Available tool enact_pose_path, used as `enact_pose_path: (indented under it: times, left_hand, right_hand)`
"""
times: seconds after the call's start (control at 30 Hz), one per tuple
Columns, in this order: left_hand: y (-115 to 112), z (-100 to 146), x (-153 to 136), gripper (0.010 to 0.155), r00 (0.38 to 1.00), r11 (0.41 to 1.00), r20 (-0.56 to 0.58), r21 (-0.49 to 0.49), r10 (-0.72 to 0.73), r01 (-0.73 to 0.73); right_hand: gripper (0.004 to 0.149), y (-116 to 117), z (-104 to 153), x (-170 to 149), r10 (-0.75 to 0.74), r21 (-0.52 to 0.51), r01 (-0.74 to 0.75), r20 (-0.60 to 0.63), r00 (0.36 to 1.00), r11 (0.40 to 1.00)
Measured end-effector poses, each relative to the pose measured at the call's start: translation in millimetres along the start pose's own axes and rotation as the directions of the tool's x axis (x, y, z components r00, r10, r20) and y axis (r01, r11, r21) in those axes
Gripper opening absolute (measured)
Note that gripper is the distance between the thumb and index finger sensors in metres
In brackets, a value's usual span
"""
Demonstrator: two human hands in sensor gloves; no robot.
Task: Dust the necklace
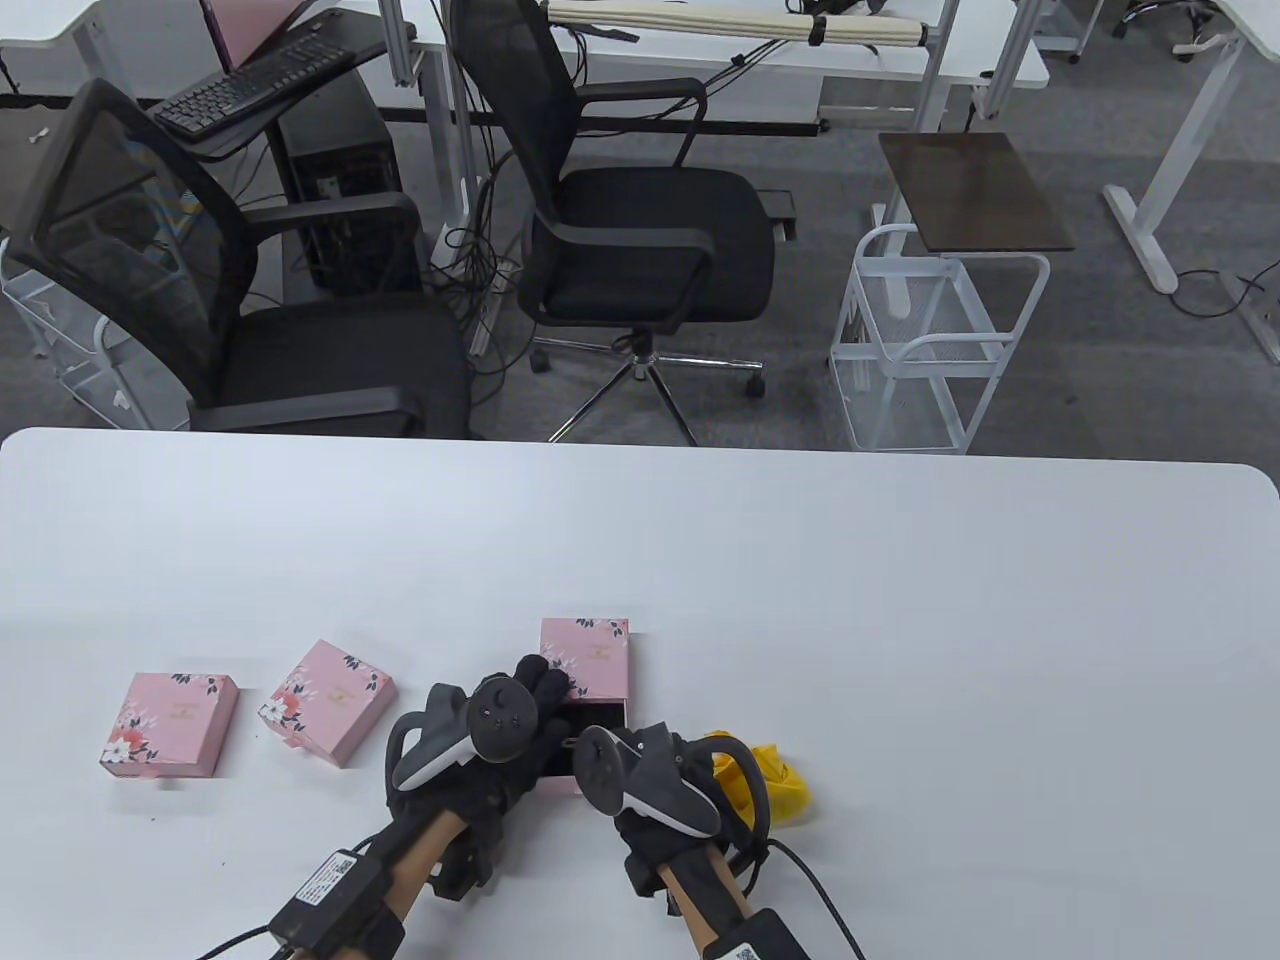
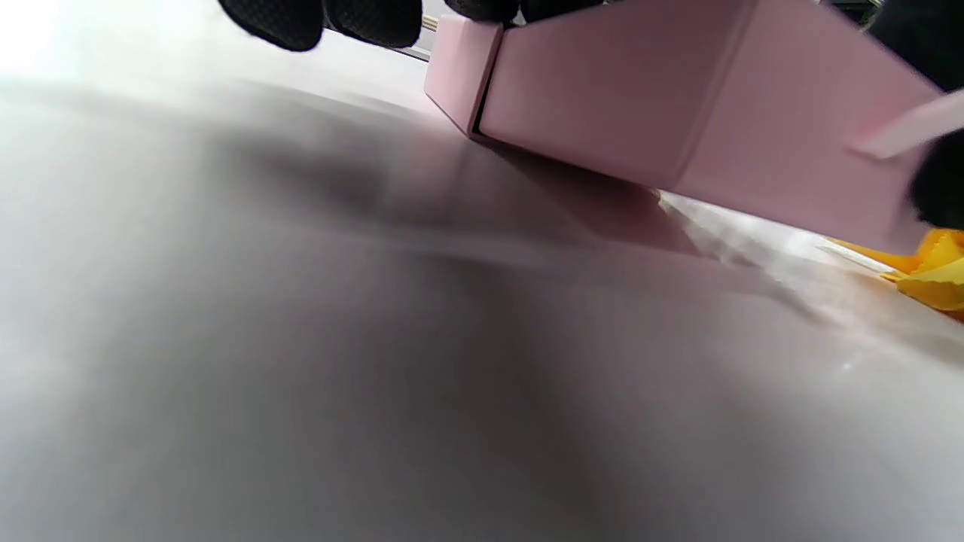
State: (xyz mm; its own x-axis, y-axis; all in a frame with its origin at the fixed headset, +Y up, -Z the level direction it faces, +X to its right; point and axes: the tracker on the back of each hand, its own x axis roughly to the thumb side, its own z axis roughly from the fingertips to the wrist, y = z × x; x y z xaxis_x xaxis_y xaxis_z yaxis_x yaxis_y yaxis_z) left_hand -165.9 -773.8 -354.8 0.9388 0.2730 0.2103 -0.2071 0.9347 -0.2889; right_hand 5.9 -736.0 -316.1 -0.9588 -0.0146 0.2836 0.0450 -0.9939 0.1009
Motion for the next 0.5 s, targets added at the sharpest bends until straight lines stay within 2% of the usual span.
enact_pose_path:
  times: [0.23,0.3,0.5]
  left_hand:
    - [1,-1,-1,0.059,1.000,1.000,0.005,0.009,0.028,-0.028]
    - [0,-1,-2,0.059,0.999,0.999,0.009,0.014,0.043,-0.043]
    - [0,-1,-3,0.058,0.998,0.998,0.012,0.011,0.059,-0.060]
  right_hand:
    - [0.041,10,-4,5,0.057,-0.082,-0.059,-0.033,0.998,0.995]
    - [0.070,12,-5,7,0.041,-0.170,-0.054,-0.079,0.996,0.984]
    - [0.075,12,-29,10,-0.054,-0.111,0.038,-0.145,0.988,0.993]
